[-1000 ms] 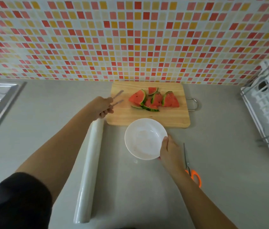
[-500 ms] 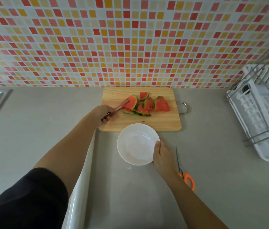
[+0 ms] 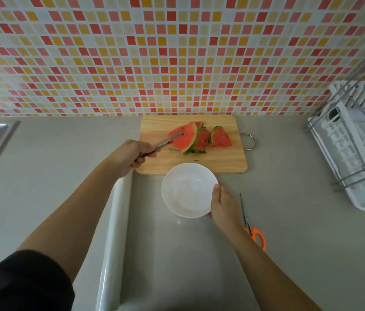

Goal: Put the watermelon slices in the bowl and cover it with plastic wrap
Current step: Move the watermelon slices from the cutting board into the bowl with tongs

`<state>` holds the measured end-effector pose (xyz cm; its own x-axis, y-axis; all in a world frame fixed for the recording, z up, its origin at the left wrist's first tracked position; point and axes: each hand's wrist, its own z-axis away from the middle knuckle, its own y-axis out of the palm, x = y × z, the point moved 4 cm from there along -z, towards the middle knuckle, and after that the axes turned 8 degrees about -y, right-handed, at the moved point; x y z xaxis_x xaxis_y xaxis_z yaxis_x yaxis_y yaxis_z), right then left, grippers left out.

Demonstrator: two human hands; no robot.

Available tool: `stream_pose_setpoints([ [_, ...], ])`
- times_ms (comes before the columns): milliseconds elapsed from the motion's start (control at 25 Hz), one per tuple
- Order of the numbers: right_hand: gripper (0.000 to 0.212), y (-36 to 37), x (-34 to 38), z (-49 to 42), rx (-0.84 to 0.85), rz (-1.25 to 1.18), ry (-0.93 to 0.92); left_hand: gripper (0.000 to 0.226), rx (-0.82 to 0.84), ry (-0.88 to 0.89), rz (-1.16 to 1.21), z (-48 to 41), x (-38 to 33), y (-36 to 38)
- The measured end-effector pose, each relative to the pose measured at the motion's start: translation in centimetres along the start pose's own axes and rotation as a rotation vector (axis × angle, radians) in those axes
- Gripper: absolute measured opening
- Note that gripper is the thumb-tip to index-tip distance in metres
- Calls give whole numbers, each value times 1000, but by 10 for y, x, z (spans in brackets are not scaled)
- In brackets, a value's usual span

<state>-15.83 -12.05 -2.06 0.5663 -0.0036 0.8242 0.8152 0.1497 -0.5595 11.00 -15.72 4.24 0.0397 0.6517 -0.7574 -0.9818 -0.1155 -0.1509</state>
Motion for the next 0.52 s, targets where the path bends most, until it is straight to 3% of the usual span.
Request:
stream_pose_setpoints([
  [160,36,0,-2,1,-25,-4,18,29,104,76,-327,46,31,6],
  [400,39,0,-1,-1,-11,3,19,28,-137,194,-1032,53,23,37],
  [520,39,-1,-1,0,-23,-16,6,30,-223,160,-1232,59,13,46],
])
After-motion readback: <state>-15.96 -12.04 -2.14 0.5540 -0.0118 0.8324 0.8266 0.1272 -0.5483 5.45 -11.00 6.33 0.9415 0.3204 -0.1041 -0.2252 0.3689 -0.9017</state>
